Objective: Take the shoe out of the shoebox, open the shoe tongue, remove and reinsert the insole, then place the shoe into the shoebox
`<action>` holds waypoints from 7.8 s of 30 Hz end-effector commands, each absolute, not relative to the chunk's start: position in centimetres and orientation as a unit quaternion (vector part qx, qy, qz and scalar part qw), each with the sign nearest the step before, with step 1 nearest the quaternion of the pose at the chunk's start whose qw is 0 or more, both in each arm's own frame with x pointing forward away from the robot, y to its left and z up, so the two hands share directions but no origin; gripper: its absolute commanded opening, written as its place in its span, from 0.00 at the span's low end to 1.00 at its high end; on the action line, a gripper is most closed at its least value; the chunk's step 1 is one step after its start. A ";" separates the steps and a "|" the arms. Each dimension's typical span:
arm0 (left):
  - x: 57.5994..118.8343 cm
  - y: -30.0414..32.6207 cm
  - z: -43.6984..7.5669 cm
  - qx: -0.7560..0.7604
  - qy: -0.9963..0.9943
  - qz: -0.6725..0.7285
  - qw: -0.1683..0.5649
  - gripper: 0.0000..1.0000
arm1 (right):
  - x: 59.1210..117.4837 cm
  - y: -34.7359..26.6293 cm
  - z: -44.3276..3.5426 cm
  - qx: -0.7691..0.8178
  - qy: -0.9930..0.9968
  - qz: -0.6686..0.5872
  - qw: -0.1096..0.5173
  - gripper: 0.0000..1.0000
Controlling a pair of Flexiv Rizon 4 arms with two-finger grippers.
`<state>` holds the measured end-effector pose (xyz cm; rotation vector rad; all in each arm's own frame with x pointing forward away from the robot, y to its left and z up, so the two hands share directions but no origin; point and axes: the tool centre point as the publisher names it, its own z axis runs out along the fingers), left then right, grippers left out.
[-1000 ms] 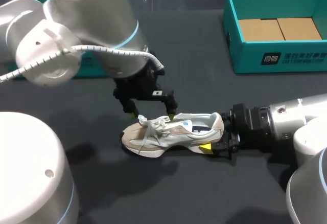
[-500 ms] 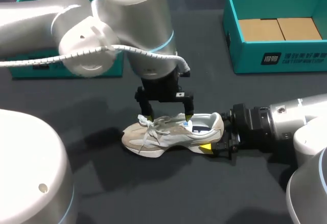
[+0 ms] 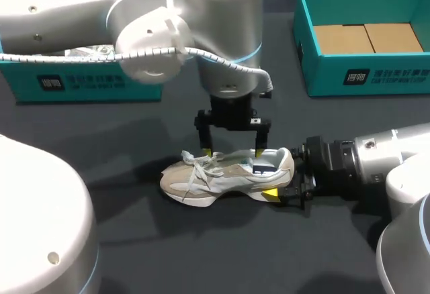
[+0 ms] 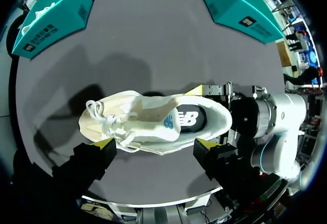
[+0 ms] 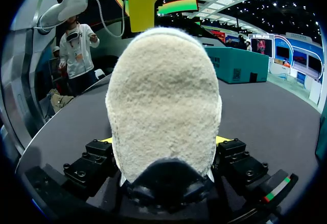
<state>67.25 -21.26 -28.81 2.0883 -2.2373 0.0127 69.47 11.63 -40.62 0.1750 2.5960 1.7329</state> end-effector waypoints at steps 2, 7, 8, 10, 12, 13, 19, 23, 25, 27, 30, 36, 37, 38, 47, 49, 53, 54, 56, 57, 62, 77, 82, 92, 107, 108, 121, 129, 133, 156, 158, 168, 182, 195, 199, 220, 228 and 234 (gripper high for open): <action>67.7 -22.0 -28.5 0.684 -0.728 -0.015 0.040 1.00 | 69.5 11.7 -40.6 0.056 0.831 0.553 0.008 0.00; 68.6 -22.9 -28.8 0.700 -0.712 -0.057 0.026 1.00 | 69.5 11.7 -40.6 0.056 0.831 0.553 0.008 0.00; 68.7 -23.0 -28.9 0.698 -0.713 -0.057 0.024 1.00 | 69.5 11.7 -40.6 0.056 0.831 0.553 0.008 0.00; 68.9 -23.1 -29.3 0.699 -0.711 -0.073 0.009 1.00 | 69.5 11.7 -40.6 0.056 0.831 0.553 0.008 0.00; 68.8 -23.3 -29.7 0.698 -0.711 -0.081 0.001 1.00 | 69.5 11.7 -40.6 0.056 0.831 0.553 0.008 0.00; 68.8 -23.4 -29.9 0.696 -0.713 -0.085 -0.002 1.00 | 69.5 11.7 -40.6 0.056 0.831 0.553 0.008 0.00; 68.7 -23.8 -31.0 0.695 -0.711 -0.105 -0.016 1.00 | 69.5 11.7 -40.6 0.056 0.831 0.553 0.008 0.00; 68.5 -23.8 -31.8 0.693 -0.711 -0.118 -0.020 1.00 | 69.5 11.7 -40.6 0.056 0.831 0.553 0.008 0.00; 68.4 -23.7 -32.3 0.693 -0.710 -0.124 -0.027 1.00 | 69.5 11.7 -40.6 0.056 0.831 0.553 0.008 0.00; 68.4 -23.6 -32.7 0.693 -0.709 -0.132 -0.028 1.00 | 69.5 11.7 -40.6 0.056 0.831 0.553 0.008 0.00; 68.3 -23.3 -33.2 0.693 -0.707 -0.141 -0.032 1.00 | 69.5 11.7 -40.6 0.056 0.831 0.553 0.008 0.00; 67.8 -22.7 -34.5 0.692 -0.704 -0.156 -0.037 1.00 | 69.5 11.7 -40.6 0.056 0.831 0.553 0.008 0.00; 67.8 -22.6 -34.6 0.693 -0.703 -0.159 -0.037 1.00 | 69.5 11.7 -40.6 0.056 0.831 0.553 0.008 0.00; 67.8 -22.4 -34.7 0.693 -0.701 -0.162 -0.038 1.00 | 69.5 11.7 -40.6 0.056 0.831 0.553 0.008 0.00; 67.6 -20.9 -34.6 0.695 -0.695 -0.182 -0.041 0.99 | 69.5 11.7 -40.6 0.056 0.831 0.553 0.008 0.00; 67.6 -20.5 -34.2 0.695 -0.693 -0.184 -0.041 0.96 | 69.5 11.7 -40.6 0.056 0.831 0.553 0.008 0.00; 67.5 -20.1 -33.5 0.697 -0.692 -0.185 -0.037 0.85 | 69.5 11.7 -40.6 0.056 0.831 0.553 0.008 0.00; 67.5 -20.0 -33.4 0.697 -0.691 -0.186 -0.037 0.81 | 69.5 11.7 -40.6 0.056 0.831 0.553 0.008 0.00; 67.5 -19.8 -33.1 0.698 -0.691 -0.185 -0.036 0.70 | 69.5 11.7 -40.6 0.056 0.831 0.553 0.008 0.00; 67.5 -19.7 -33.0 0.698 -0.691 -0.184 -0.036 0.68 | 69.5 11.7 -40.6 0.056 0.831 0.553 0.008 0.00; 67.6 -19.4 -32.6 0.700 -0.691 -0.180 -0.032 0.62 | 69.5 11.7 -40.6 0.056 0.831 0.553 0.008 0.00; 67.9 -20.1 -31.7 0.666 -0.720 -0.194 -0.019 0.34 | 69.5 11.7 -40.6 0.056 0.831 0.553 0.008 0.00; 67.2 -19.4 -30.9 0.669 -0.723 -0.170 -0.027 0.02 | 69.5 11.7 -40.6 0.056 0.831 0.553 0.008 0.00; 66.6 -16.0 -28.6 0.735 -0.674 -0.071 0.011 0.00 | 69.5 11.7 -40.6 0.056 0.831 0.553 0.008 0.00; 65.1 -11.2 -29.4 0.789 -0.611 0.010 0.063 0.00 | 69.5 11.7 -40.6 0.056 0.831 0.553 0.008 0.00; 65.0 -11.1 -29.5 0.789 -0.611 0.010 0.064 0.00 | 69.5 11.7 -40.6 0.056 0.831 0.553 0.008 0.00; 64.7 -8.7 -32.6 0.806 -0.590 -0.014 0.052 0.11 | 69.5 11.7 -40.6 0.056 0.831 0.553 0.008 0.00; 65.5 -6.9 -33.4 0.814 -0.578 -0.029 0.052 0.38 | 69.5 11.7 -40.6 0.056 0.831 0.553 0.008 0.00; 65.7 -6.1 -33.8 0.812 -0.580 -0.042 0.048 0.45 | 69.5 11.7 -40.6 0.056 0.831 0.553 0.008 0.00; 66.6 -11.2 -19.0 0.624 -0.765 0.138 0.071 0.66 | 69.5 11.7 -40.6 0.056 0.831 0.553 0.008 0.00; 66.4 -12.3 -18.1 0.582 -0.796 0.153 0.072 0.63 | 69.5 11.7 -40.6 0.056 0.831 0.553 0.008 0.00; 65.2 -17.4 -16.0 0.282 -0.943 0.135 0.109 0.00 | 69.5 11.7 -40.6 0.056 0.831 0.553 0.008 0.00; 65.2 -18.1 -15.9 0.215 -0.964 0.133 0.080 0.00 | 69.5 11.7 -40.6 0.056 0.831 0.553 0.008 0.00; 65.2 -20.7 -17.3 -0.132 -0.988 0.084 -0.016 0.00 | 69.5 11.7 -40.6 0.056 0.831 0.553 0.008 0.00; 65.2 -20.7 -17.3 -0.132 -0.988 0.084 -0.016 0.00 | 69.5 11.7 -40.6 0.056 0.831 0.553 0.008 0.00; 67.0 -22.8 -23.0 -0.176 -0.977 0.109 -0.043 0.00 | 69.5 11.7 -40.6 0.056 0.831 0.553 0.008 0.00; 67.0 -23.0 -23.7 -0.183 -0.976 0.108 -0.039 0.00 | 69.5 11.7 -40.6 0.056 0.831 0.553 0.008 0.00; 67.4 -23.6 -27.9 -0.168 -0.982 0.085 -0.009 0.00 | 69.5 11.7 -40.6 0.056 0.831 0.553 0.008 0.00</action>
